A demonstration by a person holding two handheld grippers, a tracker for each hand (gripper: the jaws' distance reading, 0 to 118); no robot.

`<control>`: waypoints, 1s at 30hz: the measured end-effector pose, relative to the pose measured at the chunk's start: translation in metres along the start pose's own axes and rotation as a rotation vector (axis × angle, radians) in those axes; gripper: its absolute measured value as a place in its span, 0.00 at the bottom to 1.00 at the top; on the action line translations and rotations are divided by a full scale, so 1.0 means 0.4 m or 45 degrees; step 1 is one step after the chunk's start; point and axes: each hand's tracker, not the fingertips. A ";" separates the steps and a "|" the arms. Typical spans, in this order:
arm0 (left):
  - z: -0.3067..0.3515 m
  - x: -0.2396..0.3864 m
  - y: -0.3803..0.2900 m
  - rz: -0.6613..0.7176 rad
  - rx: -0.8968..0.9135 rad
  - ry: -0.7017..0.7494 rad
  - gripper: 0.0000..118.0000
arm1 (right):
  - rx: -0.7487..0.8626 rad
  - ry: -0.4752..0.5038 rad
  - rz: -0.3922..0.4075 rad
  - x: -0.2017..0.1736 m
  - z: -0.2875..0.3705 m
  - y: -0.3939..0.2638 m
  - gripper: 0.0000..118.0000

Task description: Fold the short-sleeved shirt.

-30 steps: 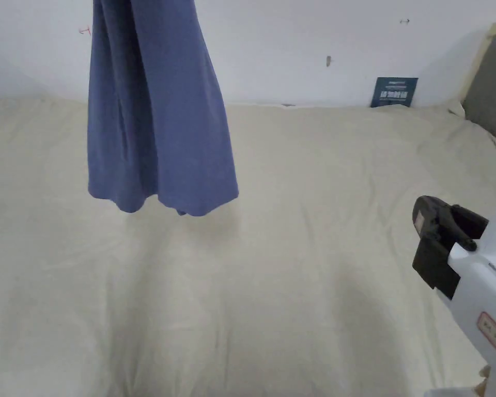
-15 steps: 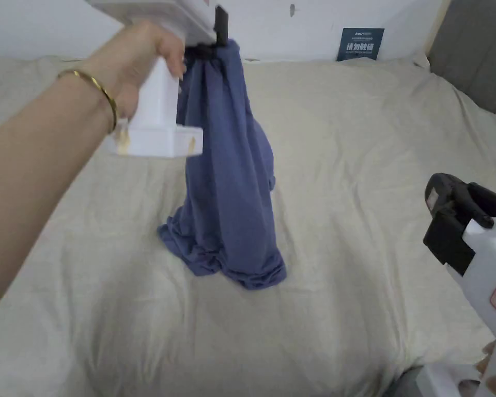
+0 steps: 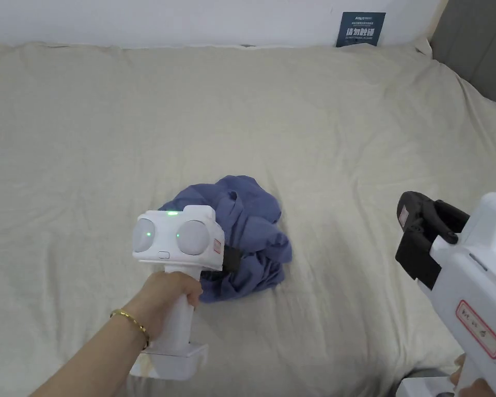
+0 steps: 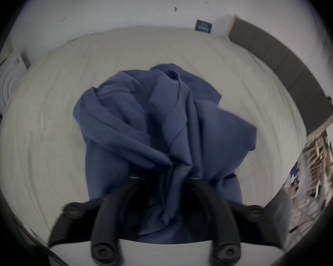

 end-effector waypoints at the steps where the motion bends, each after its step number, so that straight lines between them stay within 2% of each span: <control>1: 0.018 -0.014 0.014 0.046 0.009 -0.017 0.82 | -0.002 0.004 0.000 -0.002 -0.003 0.001 0.01; 2: 0.047 -0.031 0.029 0.095 0.054 -0.054 0.97 | -0.001 0.008 0.000 -0.007 -0.006 0.003 0.01; 3: 0.084 -0.044 0.040 0.126 0.143 -0.089 1.00 | 0.002 0.012 0.000 -0.010 -0.008 0.004 0.01; 5: 0.175 -0.067 0.062 0.161 0.388 -0.134 1.00 | 0.008 0.024 0.000 -0.018 -0.015 0.011 0.01; 8: 0.316 -0.073 0.058 0.105 0.733 -0.104 1.00 | 0.023 0.043 0.013 -0.035 -0.029 0.022 0.01; 11: 0.426 -0.077 0.030 -0.008 1.002 0.116 1.00 | 0.065 0.053 0.024 -0.053 -0.045 0.037 0.01; 14: 0.488 -0.067 -0.013 -0.148 1.133 0.405 0.99 | 0.102 0.045 0.036 -0.070 -0.057 0.053 0.01; 16: 0.504 -0.067 -0.047 -0.205 1.191 0.517 0.90 | 0.118 0.053 0.034 -0.077 -0.063 0.062 0.01; 18: 0.519 -0.068 -0.081 -0.207 1.194 0.565 0.71 | 0.127 0.061 0.035 -0.084 -0.068 0.066 0.01; 19: 0.521 -0.067 -0.093 -0.196 1.177 0.551 0.60 | 0.128 0.062 0.036 -0.087 -0.069 0.066 0.01; 20: 0.512 -0.075 -0.104 -0.191 1.157 0.549 0.42 | 0.128 0.066 0.039 -0.091 -0.071 0.065 0.01; 21: 0.508 -0.076 -0.116 -0.188 1.143 0.546 0.28 | 0.125 0.070 0.040 -0.094 -0.073 0.063 0.01; 23: 0.498 -0.076 -0.143 -0.161 1.118 0.533 0.07 | 0.111 0.077 0.043 -0.100 -0.073 0.054 0.01; 24: 0.490 -0.081 -0.152 -0.136 1.099 0.519 0.00 | 0.107 0.079 0.042 -0.102 -0.072 0.048 0.01; 26: 0.484 -0.087 -0.170 -0.073 1.052 0.467 0.00 | 0.099 0.080 0.036 -0.107 -0.067 0.035 0.01; 30: 0.465 -0.093 -0.192 -0.076 0.986 0.435 0.00 | 0.072 0.081 0.036 -0.110 -0.065 0.015 0.01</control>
